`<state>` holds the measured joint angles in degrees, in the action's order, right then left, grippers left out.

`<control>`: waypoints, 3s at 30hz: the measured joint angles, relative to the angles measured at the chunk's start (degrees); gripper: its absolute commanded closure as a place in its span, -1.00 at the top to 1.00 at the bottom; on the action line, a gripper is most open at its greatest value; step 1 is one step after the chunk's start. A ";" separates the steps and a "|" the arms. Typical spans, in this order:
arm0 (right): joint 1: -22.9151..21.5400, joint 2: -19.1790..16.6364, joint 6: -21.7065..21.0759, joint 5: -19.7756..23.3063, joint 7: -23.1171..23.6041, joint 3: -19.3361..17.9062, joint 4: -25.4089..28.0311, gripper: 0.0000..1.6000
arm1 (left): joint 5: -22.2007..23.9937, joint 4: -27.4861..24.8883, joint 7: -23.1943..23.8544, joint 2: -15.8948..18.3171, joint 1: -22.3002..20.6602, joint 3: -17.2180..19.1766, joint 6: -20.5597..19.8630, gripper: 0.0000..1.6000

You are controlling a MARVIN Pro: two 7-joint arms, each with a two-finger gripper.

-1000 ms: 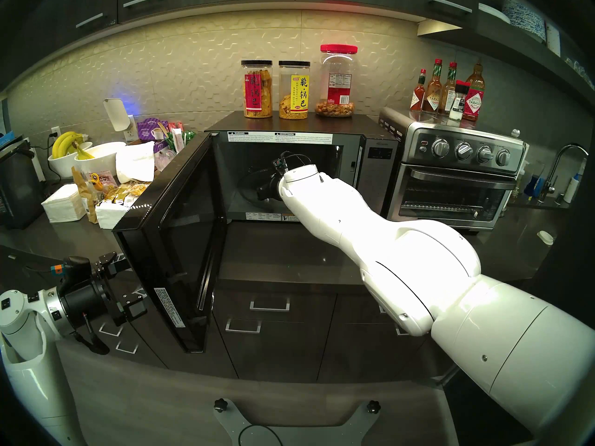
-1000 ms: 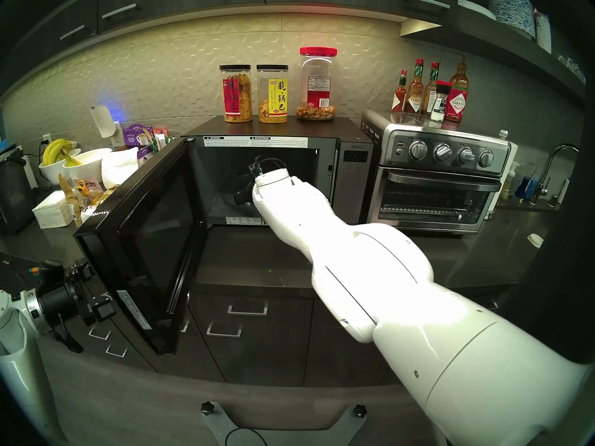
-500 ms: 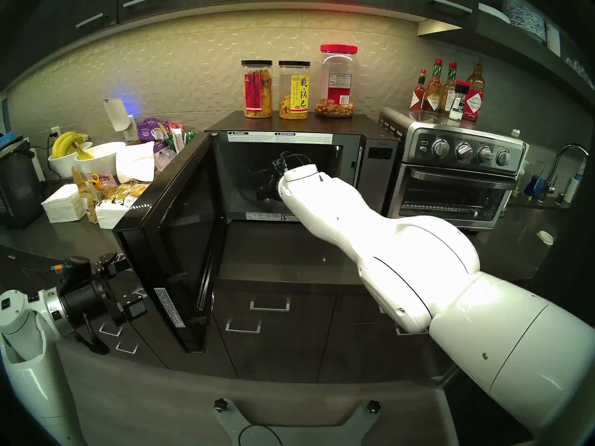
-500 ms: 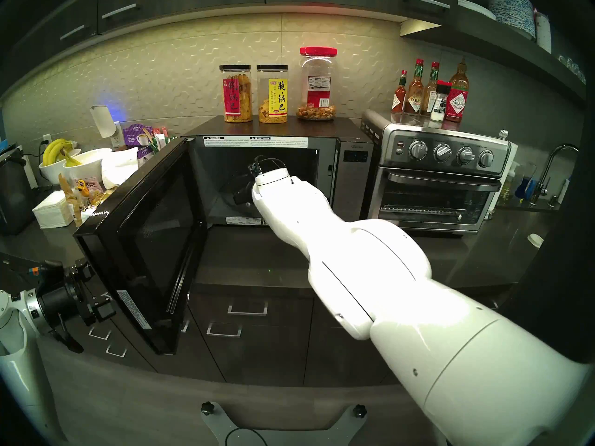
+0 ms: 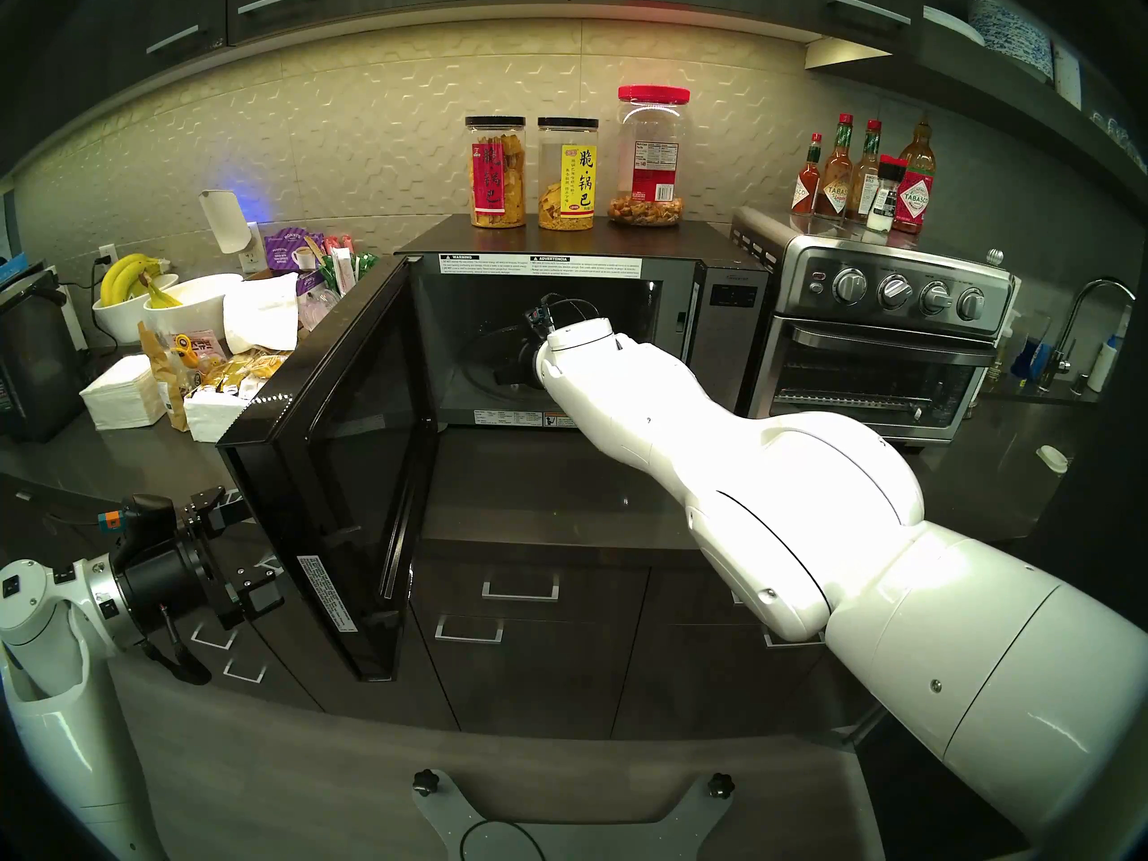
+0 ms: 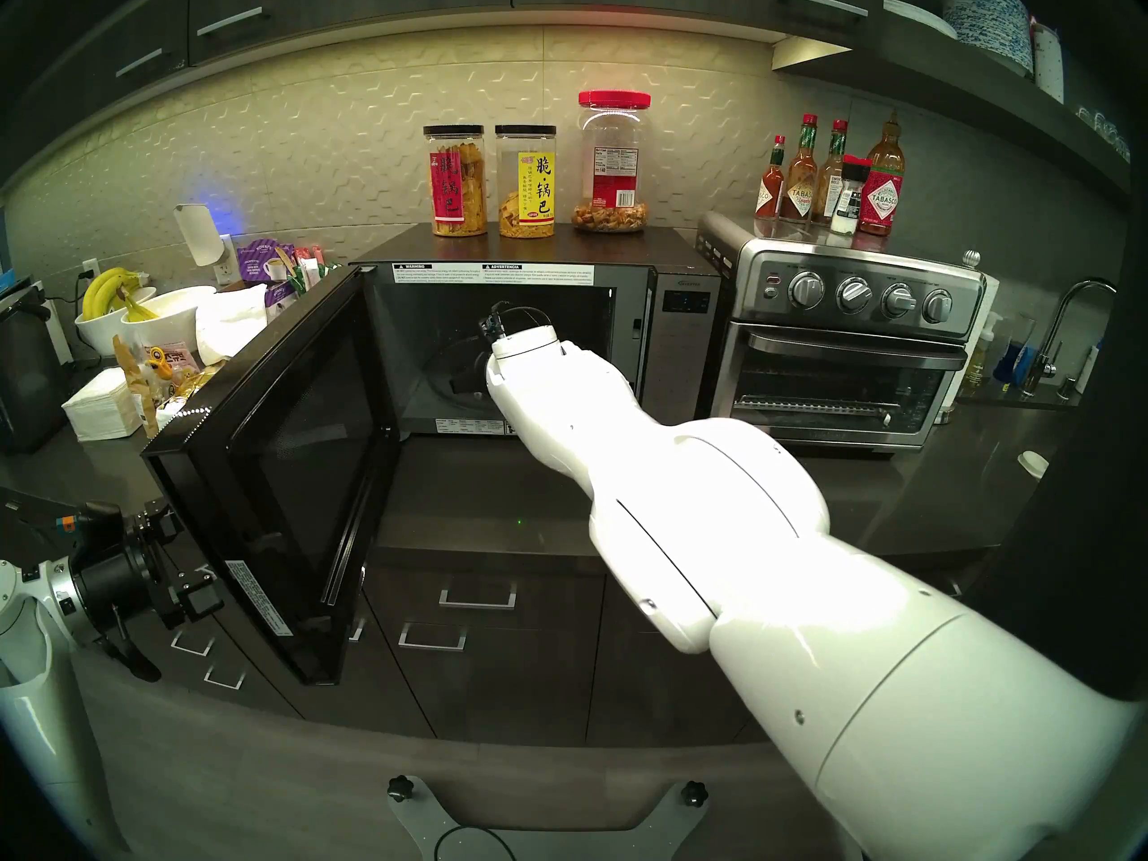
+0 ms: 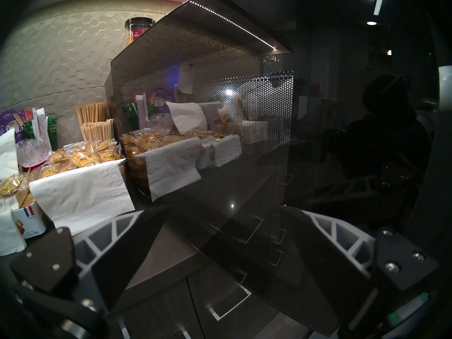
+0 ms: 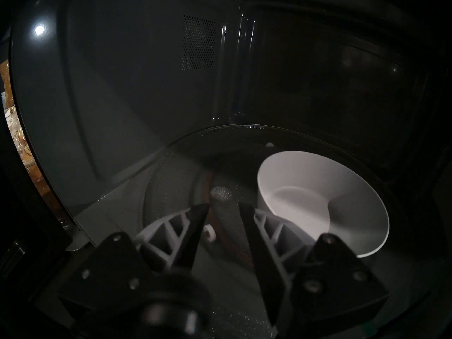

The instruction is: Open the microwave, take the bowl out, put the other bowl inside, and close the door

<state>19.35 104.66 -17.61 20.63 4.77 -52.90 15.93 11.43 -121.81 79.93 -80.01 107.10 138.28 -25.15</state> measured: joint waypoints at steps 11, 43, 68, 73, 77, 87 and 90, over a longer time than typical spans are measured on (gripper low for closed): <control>-0.30 0.08 0.32 -0.36 0.36 -0.51 0.05 0.52 | 0.00 0.00 0.00 0.00 0.00 0.00 0.00 1.00; -2.95 0.50 0.21 -2.13 0.70 -1.24 -3.73 0.95 | 0.00 0.00 0.00 0.00 0.00 0.00 0.00 1.00; -4.76 1.46 0.18 -3.51 1.55 -2.00 -7.47 0.38 | 0.00 0.00 0.00 0.00 0.00 0.00 -0.01 1.00; -4.90 1.60 0.18 -3.79 1.55 -2.13 -7.83 0.38 | -0.01 0.00 0.00 0.00 0.00 0.00 -0.01 1.00; -4.93 1.75 0.18 -4.07 1.36 -2.19 -8.15 0.40 | -0.01 0.00 0.00 0.00 0.00 0.00 -0.01 1.00; -4.92 2.05 0.25 -4.73 0.59 -2.21 -8.52 0.30 | -0.01 0.00 0.00 0.00 0.00 0.00 0.00 1.00; -4.90 2.12 0.29 -4.95 0.40 -2.20 -8.57 0.15 | -0.01 0.00 0.00 0.00 0.00 0.00 0.00 1.00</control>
<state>14.44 106.78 -17.32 15.68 5.17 -55.10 7.35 11.43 -121.81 79.92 -80.01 107.10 138.28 -25.16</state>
